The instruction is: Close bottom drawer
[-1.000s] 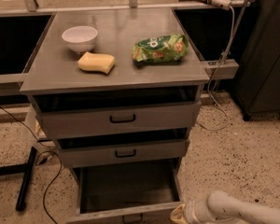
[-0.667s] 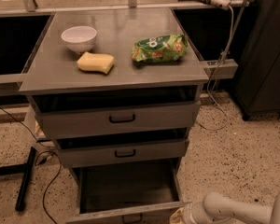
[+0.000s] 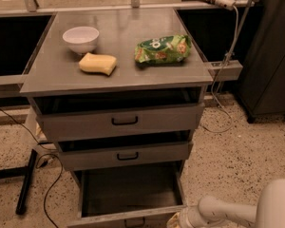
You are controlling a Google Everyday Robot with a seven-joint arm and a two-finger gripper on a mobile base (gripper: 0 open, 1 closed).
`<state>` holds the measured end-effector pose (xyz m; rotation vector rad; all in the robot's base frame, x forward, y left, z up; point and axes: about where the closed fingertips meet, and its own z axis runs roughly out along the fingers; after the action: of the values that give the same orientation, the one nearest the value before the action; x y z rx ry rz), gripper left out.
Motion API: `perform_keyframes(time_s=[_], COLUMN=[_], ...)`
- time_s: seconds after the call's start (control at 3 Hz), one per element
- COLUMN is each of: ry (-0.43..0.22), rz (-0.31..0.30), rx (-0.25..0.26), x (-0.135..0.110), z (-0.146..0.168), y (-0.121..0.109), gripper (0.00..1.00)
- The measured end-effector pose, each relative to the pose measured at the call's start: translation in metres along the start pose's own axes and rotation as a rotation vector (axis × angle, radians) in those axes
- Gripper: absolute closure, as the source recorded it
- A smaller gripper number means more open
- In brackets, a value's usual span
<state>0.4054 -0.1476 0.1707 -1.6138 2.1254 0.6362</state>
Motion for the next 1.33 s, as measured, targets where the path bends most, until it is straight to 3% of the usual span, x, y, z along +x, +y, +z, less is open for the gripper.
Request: perform_keyframes(time_s=[0.33,0.67,1.33], ry=[-0.002,-0.002,-0.002], rz=[-0.025,-0.026,-0.026], rx=[0.015,0.016,0.016], x=[-0.0117,-0.0121,-0.0122], z=[0.0157,0.0162,0.0162], y=[-0.0093,-0.0096,-0.0095], gripper=[1.00,0.82,0.35])
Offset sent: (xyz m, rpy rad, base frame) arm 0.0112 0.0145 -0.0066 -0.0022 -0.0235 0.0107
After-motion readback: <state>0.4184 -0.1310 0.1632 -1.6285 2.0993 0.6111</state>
